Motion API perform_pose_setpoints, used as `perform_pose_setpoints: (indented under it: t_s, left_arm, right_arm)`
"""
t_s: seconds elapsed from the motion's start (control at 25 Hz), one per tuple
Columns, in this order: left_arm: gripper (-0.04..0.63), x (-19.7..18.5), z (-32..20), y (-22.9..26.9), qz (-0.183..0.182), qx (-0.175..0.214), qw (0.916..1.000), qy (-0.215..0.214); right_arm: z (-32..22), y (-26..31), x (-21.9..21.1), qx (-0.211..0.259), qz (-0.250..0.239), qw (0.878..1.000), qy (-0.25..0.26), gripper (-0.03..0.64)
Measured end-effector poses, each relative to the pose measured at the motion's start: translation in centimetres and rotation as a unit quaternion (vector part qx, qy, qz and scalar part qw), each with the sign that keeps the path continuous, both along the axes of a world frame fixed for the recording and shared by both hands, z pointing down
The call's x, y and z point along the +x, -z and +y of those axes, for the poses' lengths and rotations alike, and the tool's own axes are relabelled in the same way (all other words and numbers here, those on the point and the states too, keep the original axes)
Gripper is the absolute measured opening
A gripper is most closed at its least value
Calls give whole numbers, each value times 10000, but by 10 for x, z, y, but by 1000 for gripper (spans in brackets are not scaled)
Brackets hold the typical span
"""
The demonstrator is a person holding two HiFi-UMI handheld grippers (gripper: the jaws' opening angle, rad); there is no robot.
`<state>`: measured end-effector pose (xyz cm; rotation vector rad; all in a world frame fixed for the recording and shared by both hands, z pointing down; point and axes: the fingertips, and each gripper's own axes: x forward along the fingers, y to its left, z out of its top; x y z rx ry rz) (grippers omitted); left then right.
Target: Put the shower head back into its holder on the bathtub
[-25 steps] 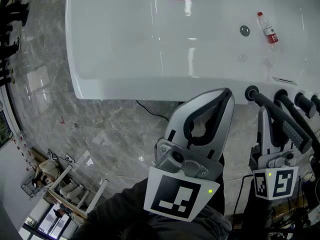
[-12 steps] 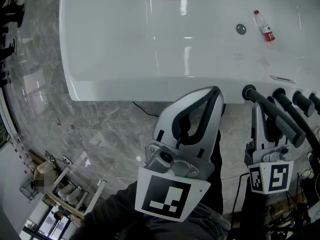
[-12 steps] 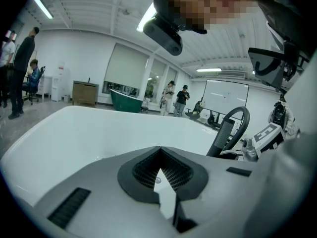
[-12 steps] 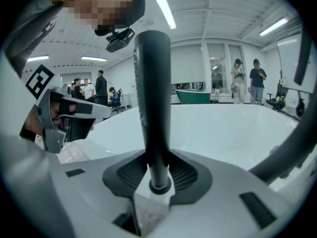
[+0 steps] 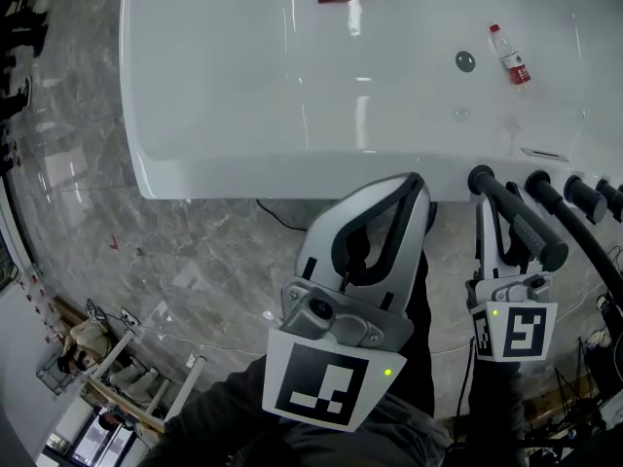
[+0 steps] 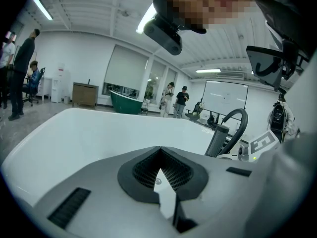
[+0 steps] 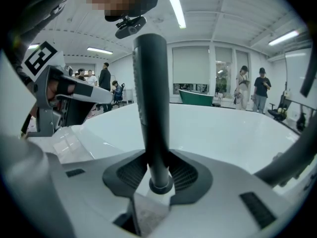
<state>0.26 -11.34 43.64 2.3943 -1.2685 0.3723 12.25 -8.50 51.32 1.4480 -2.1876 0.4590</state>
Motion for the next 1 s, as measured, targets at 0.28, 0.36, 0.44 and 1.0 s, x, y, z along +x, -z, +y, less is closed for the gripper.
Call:
perform_pose_setpoints:
  t_s: [0.28, 0.36, 0.44, 1.0]
  left_arm:
    - [3, -3, 2, 10, -13, 87, 10000, -46]
    - [3, -4, 3, 13, -43, 113, 9999, -75]
    - [3, -6, 4, 16, -88, 125, 9998, -95]
    - [3, -17, 18, 36, -250, 205, 9992, -227]
  right_arm:
    - [0, -1, 0, 2, 52, 10000, -67, 141]
    - [0, -2, 0, -6, 5, 9999, -109, 140]
    - [0, -1, 1, -4, -98, 9998, -191, 141]
    - [5, -3, -7, -14, 35, 9998, -193, 238]
